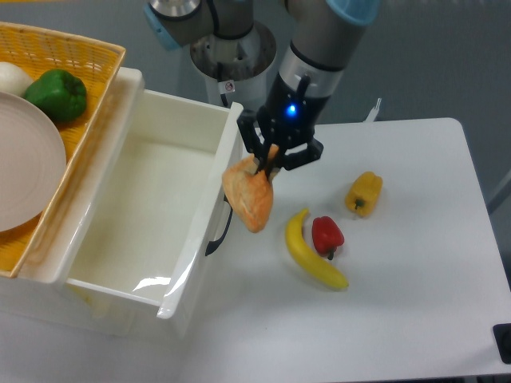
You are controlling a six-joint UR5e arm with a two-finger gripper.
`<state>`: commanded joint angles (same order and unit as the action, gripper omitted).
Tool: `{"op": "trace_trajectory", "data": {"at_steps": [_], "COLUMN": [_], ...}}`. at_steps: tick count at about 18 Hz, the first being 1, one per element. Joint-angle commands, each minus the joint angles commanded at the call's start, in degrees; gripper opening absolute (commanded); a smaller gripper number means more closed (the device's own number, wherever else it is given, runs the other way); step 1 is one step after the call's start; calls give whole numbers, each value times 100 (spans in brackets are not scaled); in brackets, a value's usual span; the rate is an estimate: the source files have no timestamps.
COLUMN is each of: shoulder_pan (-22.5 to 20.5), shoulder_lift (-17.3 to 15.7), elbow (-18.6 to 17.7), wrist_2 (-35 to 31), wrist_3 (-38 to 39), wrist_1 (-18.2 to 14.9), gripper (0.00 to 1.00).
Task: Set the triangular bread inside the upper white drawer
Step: 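Carry the held bread over the open white drawer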
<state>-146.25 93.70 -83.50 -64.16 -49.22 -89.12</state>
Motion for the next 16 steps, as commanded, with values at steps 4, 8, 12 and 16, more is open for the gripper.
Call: {"op": "trace_trajectory", "data": {"at_steps": [4, 8, 12, 16], "shoulder_pan": [167, 457, 624, 730], "shoulder_lift": [-185, -220, -185, -159], "elbow": [-193, -378, -431, -440], "wrist_2": [-26, -35, -53, -53], "wrist_3": [44, 44, 44, 44], "wrist_1": [-97, -228, -553, -589], "gripper": [7, 7, 11, 11]}}
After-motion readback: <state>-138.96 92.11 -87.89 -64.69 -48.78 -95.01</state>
